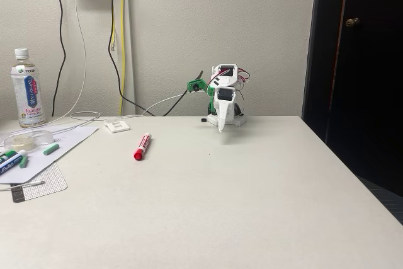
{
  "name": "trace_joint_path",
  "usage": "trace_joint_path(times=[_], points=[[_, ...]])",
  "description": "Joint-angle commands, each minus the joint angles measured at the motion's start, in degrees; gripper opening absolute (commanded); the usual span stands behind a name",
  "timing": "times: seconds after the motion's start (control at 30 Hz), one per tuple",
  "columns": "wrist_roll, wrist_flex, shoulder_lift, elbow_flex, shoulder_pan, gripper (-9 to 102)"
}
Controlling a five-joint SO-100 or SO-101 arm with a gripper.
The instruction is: Pick up the red marker.
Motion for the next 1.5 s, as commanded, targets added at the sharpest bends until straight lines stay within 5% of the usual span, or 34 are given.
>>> trace_joint_path(times=[0.0, 1.03, 1.47], points=[[0.1, -0.3, 0.3, -2.1, -0.2, 0], [1.1, 1.4, 0.3, -4.9, -0.2, 0], [1.7, 9.2, -6.1, -19.6, 1.4, 0]])
